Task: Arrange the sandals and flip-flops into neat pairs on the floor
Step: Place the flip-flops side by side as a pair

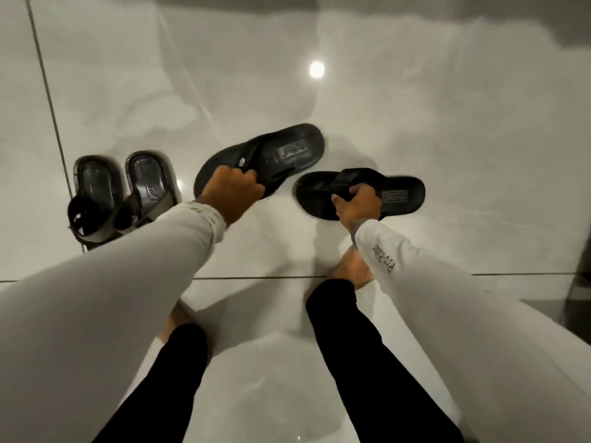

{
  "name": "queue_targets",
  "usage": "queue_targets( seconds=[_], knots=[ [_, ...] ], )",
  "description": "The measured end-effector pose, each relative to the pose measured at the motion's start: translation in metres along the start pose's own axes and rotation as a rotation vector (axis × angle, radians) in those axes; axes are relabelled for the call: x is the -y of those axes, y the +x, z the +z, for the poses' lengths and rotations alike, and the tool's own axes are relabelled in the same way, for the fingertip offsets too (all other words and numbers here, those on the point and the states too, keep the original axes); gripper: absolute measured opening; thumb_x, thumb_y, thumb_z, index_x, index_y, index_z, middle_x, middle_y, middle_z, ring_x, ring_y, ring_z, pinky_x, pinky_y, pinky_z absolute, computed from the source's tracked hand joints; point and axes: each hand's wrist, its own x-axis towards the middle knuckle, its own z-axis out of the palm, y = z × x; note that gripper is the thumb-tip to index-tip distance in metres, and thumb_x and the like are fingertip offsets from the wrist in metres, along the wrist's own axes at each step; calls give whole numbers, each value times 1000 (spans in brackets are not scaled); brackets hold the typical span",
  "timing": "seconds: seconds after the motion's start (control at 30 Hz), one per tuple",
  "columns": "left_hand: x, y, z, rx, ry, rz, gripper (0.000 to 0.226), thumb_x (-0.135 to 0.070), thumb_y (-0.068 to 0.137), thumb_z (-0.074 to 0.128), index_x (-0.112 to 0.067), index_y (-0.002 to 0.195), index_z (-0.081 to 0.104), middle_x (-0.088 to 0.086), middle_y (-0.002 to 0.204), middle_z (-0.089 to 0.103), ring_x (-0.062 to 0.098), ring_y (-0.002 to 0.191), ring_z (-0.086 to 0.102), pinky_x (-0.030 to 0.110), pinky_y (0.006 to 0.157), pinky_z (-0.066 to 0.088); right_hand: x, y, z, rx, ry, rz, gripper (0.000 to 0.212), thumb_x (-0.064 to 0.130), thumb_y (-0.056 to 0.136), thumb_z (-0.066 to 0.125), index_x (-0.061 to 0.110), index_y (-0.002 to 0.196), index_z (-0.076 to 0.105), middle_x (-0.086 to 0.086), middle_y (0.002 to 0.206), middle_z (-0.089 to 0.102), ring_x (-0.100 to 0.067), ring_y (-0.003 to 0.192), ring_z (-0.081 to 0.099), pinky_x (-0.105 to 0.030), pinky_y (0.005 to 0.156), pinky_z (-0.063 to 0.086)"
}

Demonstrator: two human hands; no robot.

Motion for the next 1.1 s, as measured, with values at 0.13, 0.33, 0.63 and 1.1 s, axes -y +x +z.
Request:
queue_targets(
  seconds=[0.13,0.33,0.63,1.1],
  knots=[
    [-4,-27,-19,22,-122,-50,39,-7,91,59,-21,127,58,5,119,62,31,101,68,39,73,52,-1,-17,-28,32,-213,-168,40,19,90,69,5,126,61,-19,127,65,-38,118,62,-39,99,49],
    [-46,-46,-76,10,-355,-220,26,-24,97,52,-14,120,58,9,118,65,35,103,68,42,79,53,11,-50,-94,171,-549,-319,39,10,91,64,6,129,59,-20,130,60,-40,117,59,-42,95,49],
    [-121,-2,-79,-168,-500,-194,34,-37,98,50,-8,115,59,12,106,70,36,89,70,42,72,58,-24,-35,-124,26,-840,-580,27,5,89,57,10,114,66,-12,125,58,-41,91,67,-42,76,58],
    [-161,50,-62,-119,-818,-252,53,-14,94,57,-14,144,40,17,134,44,38,109,59,46,91,56,-53,20,-136,128,-907,-420,53,6,88,63,20,136,45,-14,158,24,-45,100,65,-50,89,55]
  ],
)
